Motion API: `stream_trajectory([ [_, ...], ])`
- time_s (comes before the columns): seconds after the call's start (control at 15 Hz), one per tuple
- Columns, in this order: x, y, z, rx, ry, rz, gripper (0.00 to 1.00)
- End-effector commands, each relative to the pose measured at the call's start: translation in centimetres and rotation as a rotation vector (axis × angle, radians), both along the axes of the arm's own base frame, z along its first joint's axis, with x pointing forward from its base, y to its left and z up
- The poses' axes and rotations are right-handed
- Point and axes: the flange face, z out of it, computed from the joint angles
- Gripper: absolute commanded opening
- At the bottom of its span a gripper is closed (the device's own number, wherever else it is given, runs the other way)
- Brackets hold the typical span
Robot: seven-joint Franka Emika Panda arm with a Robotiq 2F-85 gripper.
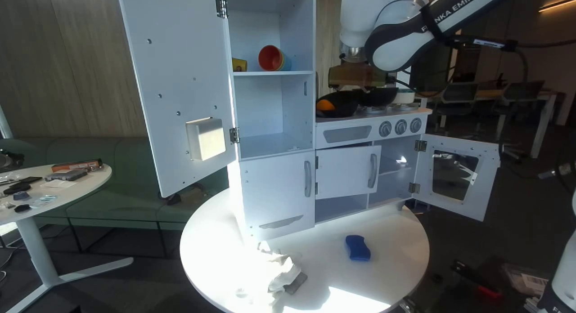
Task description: Open the bottom right cabinet door, remove the black bowl from the cabinet, put it on the sink and then close the bottom right cabinet door
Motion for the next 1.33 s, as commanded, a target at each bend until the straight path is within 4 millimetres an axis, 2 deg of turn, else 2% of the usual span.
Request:
stream_trajectory([
  [0.0, -5.2, -0.3, 2.4, 0.049, -0.034, 0.017, 1.0],
  [0.33, -11.3, -1.2, 2.6, 0.079, -0.037, 0.002, 1.0],
  [0.53, -13.7, -2.6, 2.2, 0.074, -0.042, -0.039, 1.0],
  [0.67, -13.9, -4.3, 1.5, 0.073, -0.04, -0.082, 1.0],
  [0.73, -13.0, -2.9, 1.7, 0.076, -0.037, -0.067, 1.0],
  [0.87, -13.4, -4.0, 1.2, 0.069, -0.03, -0.092, 1.0],
  [1.07, -13.5, -4.2, 0.9, 0.068, -0.025, -0.097, 1.0],
  [1.27, -12.4, -4.2, 3.7, 0.127, -0.019, -0.142, 1.0],
])
